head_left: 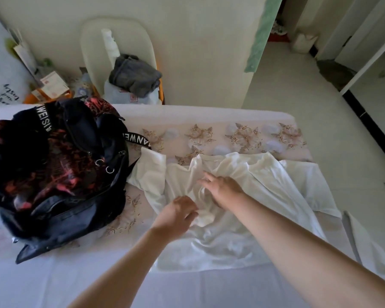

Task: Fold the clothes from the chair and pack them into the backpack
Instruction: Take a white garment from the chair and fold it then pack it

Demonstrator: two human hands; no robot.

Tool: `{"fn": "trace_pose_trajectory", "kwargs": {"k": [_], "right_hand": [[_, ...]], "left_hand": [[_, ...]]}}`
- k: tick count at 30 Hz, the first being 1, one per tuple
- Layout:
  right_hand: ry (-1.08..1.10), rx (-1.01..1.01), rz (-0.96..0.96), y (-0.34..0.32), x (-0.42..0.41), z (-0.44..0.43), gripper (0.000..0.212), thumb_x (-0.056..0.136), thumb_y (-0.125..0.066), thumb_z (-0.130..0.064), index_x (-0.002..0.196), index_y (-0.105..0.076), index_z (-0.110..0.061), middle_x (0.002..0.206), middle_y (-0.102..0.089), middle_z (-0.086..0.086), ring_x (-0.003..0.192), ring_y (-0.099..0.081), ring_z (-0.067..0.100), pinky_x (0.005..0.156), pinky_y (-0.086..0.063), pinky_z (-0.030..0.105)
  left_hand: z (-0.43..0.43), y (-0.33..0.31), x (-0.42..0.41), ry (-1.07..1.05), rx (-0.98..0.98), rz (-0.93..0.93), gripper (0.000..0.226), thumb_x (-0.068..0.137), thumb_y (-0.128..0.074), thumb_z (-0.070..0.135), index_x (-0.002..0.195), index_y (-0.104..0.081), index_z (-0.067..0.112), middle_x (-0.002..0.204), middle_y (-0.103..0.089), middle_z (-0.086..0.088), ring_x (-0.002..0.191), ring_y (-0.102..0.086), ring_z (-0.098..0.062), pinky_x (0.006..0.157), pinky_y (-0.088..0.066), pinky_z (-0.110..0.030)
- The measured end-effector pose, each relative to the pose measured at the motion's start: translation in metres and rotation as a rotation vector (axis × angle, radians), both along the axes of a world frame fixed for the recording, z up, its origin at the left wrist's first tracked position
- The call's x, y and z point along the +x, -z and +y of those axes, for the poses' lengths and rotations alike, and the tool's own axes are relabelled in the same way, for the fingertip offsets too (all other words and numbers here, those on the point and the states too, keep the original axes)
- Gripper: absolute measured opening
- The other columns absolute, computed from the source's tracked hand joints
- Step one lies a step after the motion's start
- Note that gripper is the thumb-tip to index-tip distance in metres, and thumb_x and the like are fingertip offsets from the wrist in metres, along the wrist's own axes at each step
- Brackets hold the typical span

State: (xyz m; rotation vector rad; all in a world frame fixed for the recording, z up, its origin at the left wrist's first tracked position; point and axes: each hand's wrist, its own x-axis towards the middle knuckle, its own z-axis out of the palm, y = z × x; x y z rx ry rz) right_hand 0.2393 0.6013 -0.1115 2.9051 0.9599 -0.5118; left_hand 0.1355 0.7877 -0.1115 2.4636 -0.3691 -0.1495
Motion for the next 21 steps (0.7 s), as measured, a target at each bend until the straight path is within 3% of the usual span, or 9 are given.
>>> {"fn": "trace_pose_trajectory", "kwargs": {"k": [3, 5, 8, 11, 13, 15, 17, 19, 21], "right_hand": [[0.022, -0.013, -0.035, 0.005, 0.013, 0.005, 0.043, 0.093, -0.046, -0.009, 0.131, -0.054, -0.028, 0.139, -0.049, 0.001, 0.106, -0.064, 0.026, 0.086, -0.046, 0.036], [0.156, 0.085, -0.154, 0.006, 0.023, 0.004, 0.026, 0.099, -0.041, -0.018, 0.118, -0.06, -0.02, 0.12, -0.062, 0.004, 0.1, -0.066, 0.029, 0.079, -0.046, 0.036], [0.388, 0.251, -0.264, 0.006, 0.044, -0.001, 0.025, 0.102, -0.039, -0.025, 0.107, -0.059, -0.012, 0.103, -0.067, 0.009, 0.087, -0.066, 0.036, 0.065, -0.041, 0.036], [0.39, 0.1, -0.277, 0.006, 0.065, -0.003, 0.028, 0.1, -0.043, -0.028, 0.116, -0.06, -0.012, 0.112, -0.063, 0.011, 0.099, -0.062, 0.034, 0.075, -0.041, 0.037], [0.315, 0.149, -0.244, 0.008, 0.07, -0.003, 0.036, 0.095, -0.051, -0.034, 0.126, -0.058, -0.017, 0.124, -0.06, 0.009, 0.113, -0.056, 0.032, 0.09, -0.04, 0.04], [0.265, 0.283, -0.033, 0.013, 0.071, -0.004, 0.052, 0.096, -0.051, -0.037, 0.145, -0.043, -0.022, 0.144, -0.051, 0.007, 0.129, -0.05, 0.029, 0.103, -0.04, 0.041], [0.245, 0.248, 0.134, 0.019, 0.074, -0.011, 0.062, 0.1, -0.043, -0.044, 0.155, -0.024, -0.023, 0.159, -0.033, 0.003, 0.142, -0.037, 0.023, 0.113, -0.034, 0.04], [0.182, 0.087, 0.07, 0.026, 0.081, -0.027, 0.069, 0.099, -0.022, -0.057, 0.157, -0.019, -0.021, 0.165, -0.019, 0.002, 0.15, -0.02, 0.018, 0.121, -0.021, 0.039], [0.207, 0.03, 0.039, 0.029, 0.087, -0.041, 0.074, 0.095, -0.01, -0.062, 0.158, -0.02, -0.023, 0.167, -0.012, 0.002, 0.152, -0.012, 0.018, 0.124, -0.013, 0.039]], "left_hand": [[0.013, -0.023, 0.021, -0.399, -0.159, 0.129, 0.013, 0.101, -0.046, 0.022, 0.091, -0.054, 0.018, 0.07, -0.056, 0.002, 0.061, -0.053, -0.019, 0.052, -0.035, -0.035], [0.026, -0.035, 0.042, -0.617, -0.223, 0.12, 0.019, 0.103, -0.039, 0.022, 0.088, -0.047, 0.016, 0.069, -0.055, -0.003, 0.061, -0.052, -0.021, 0.051, -0.035, -0.032], [0.044, -0.037, 0.078, -0.769, -0.158, 0.139, 0.017, 0.102, -0.037, 0.022, 0.099, -0.051, 0.013, 0.08, -0.059, -0.003, 0.074, -0.057, -0.027, 0.053, -0.036, -0.032], [0.048, -0.023, 0.105, -0.719, 0.008, 0.348, 0.034, 0.097, -0.039, 0.017, 0.131, -0.042, 0.018, 0.107, -0.062, -0.01, 0.089, -0.06, -0.028, 0.066, -0.045, -0.034], [0.044, -0.017, 0.112, -0.538, 0.066, 0.317, 0.045, 0.096, -0.046, 0.017, 0.14, -0.035, 0.019, 0.13, -0.055, -0.012, 0.11, -0.056, -0.029, 0.082, -0.049, -0.04], [0.044, -0.008, 0.11, -0.286, 0.2, 0.261, 0.055, 0.097, -0.05, 0.023, 0.146, -0.028, 0.025, 0.149, -0.039, -0.004, 0.134, -0.039, -0.026, 0.101, -0.043, -0.048], [0.053, 0.003, 0.107, -0.145, 0.49, 0.28, 0.059, 0.098, -0.044, 0.031, 0.151, -0.017, 0.033, 0.159, -0.019, 0.002, 0.145, -0.02, -0.024, 0.105, -0.037, -0.052], [0.064, 0.01, 0.104, -0.214, 0.734, 0.332, 0.059, 0.099, -0.038, 0.029, 0.152, -0.012, 0.03, 0.16, -0.012, -0.004, 0.146, -0.015, -0.028, 0.103, -0.039, -0.05], [0.066, 0.005, 0.103, -0.355, 0.805, 0.371, 0.057, 0.097, -0.036, 0.021, 0.151, -0.019, 0.022, 0.156, -0.021, -0.01, 0.143, -0.02, -0.032, 0.102, -0.04, -0.046]]}}
